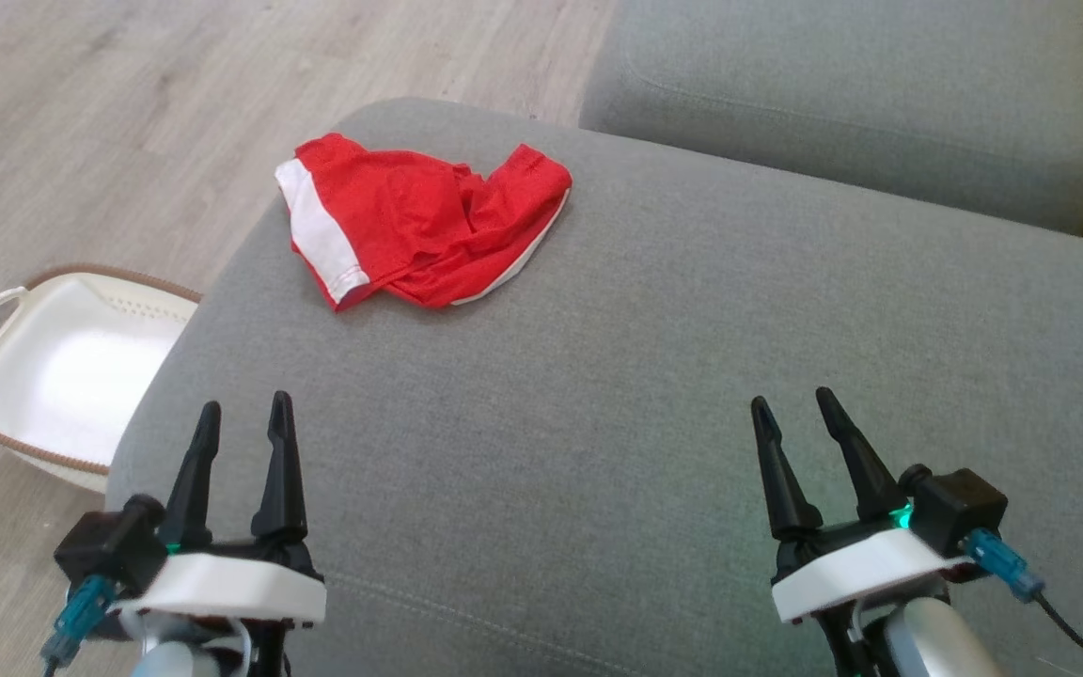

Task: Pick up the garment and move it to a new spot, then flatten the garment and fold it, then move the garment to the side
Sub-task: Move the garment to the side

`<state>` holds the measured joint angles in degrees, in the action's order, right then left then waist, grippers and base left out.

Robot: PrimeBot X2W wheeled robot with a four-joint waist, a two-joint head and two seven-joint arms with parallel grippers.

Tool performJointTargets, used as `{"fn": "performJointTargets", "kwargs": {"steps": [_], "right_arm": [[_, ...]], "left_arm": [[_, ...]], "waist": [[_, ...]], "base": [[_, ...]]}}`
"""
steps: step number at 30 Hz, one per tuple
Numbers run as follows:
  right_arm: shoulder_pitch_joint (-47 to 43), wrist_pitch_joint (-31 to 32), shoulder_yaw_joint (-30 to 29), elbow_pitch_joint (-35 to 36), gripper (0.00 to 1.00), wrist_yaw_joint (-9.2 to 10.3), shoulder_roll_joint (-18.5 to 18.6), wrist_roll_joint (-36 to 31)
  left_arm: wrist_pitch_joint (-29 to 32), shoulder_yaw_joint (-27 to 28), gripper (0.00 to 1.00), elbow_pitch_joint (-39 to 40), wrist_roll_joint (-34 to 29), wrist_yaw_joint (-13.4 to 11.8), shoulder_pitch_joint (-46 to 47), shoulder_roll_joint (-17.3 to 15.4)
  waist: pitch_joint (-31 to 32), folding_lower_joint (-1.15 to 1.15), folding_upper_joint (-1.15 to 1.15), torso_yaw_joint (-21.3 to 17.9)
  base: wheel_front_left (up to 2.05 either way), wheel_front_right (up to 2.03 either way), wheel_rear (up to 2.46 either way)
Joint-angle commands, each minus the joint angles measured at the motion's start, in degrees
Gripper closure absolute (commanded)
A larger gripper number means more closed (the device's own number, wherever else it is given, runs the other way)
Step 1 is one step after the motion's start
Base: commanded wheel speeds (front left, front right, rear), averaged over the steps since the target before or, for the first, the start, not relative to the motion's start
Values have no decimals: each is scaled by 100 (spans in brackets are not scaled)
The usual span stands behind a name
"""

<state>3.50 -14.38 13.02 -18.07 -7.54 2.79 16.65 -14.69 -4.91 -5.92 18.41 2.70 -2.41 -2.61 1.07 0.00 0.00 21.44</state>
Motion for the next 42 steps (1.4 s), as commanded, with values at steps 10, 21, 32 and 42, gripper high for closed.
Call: {"fn": "performJointTargets", "kwargs": {"steps": [10, 21, 32, 42], "right_arm": [[322, -62, 71, 175, 0, 5, 9, -50], [655, -62, -470, 288, 0, 5, 9, -522], [995, -24, -1071, 516, 0, 5, 9, -1065], [1039, 208, -1139, 943, 0, 5, 9, -1357]], "left_arm": [[-31, 477, 0, 203, 91, -14, 411, -27], [-31, 805, 0, -855, -411, 139, 1540, -262], [1035, 1014, 0, -3331, -220, 126, 3642, -954], [1634, 712, 0, -4998, -242, 316, 5053, -1300]], "waist": [[-293, 0, 0, -293], [-1029, 0, 0, -605], [-1842, 0, 0, -860], [-2348, 0, 0, -965]], "base": [[0, 0, 0], [0, 0, 0], [0, 0, 0], [0, 0, 0]]}}
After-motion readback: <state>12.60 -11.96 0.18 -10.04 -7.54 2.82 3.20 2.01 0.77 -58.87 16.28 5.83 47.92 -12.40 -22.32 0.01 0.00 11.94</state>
